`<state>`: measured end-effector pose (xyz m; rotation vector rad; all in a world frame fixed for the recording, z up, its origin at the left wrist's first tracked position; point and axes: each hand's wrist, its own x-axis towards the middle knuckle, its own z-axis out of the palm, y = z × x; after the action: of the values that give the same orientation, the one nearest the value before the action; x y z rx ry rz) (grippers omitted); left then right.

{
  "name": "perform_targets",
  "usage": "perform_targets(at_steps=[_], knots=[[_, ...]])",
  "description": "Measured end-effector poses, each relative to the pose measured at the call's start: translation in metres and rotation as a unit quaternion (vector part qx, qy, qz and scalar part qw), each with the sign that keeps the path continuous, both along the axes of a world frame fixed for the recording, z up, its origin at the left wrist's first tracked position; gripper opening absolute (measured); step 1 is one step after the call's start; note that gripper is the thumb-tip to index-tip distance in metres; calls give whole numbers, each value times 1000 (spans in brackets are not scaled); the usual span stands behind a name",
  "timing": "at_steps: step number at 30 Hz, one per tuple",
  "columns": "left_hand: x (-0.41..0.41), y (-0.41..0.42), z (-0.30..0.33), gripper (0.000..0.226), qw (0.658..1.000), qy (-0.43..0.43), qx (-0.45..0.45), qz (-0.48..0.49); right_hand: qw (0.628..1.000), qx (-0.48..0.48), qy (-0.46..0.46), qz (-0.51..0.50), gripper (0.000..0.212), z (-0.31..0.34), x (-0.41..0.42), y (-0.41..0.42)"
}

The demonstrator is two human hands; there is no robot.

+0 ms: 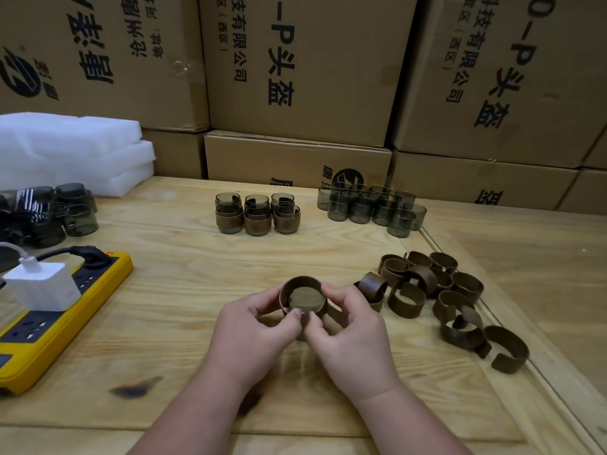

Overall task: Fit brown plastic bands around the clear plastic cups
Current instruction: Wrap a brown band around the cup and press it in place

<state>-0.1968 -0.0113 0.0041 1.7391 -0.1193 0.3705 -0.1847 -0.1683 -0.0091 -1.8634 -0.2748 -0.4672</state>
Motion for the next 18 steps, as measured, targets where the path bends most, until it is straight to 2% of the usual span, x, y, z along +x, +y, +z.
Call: perform_targets(at_steps=[7, 11, 13, 16, 18], knots=[[1, 0, 1, 33, 999, 27, 23, 10, 998, 30, 45, -11, 34, -1, 4, -3], [4, 0, 1, 23, 994, 64, 86, -2, 996, 22, 84, -24, 19, 1, 9, -4], [3, 0, 1, 30, 992, 75, 103, -17, 995, 32, 96, -19, 18, 2, 11, -5], [2, 3, -2, 36, 986, 76, 147, -25, 992, 15, 119, 29, 26, 3, 7, -7], [3, 5, -3, 37, 984, 72, 159, -22, 988, -39, 134, 60, 50, 2, 4, -7]])
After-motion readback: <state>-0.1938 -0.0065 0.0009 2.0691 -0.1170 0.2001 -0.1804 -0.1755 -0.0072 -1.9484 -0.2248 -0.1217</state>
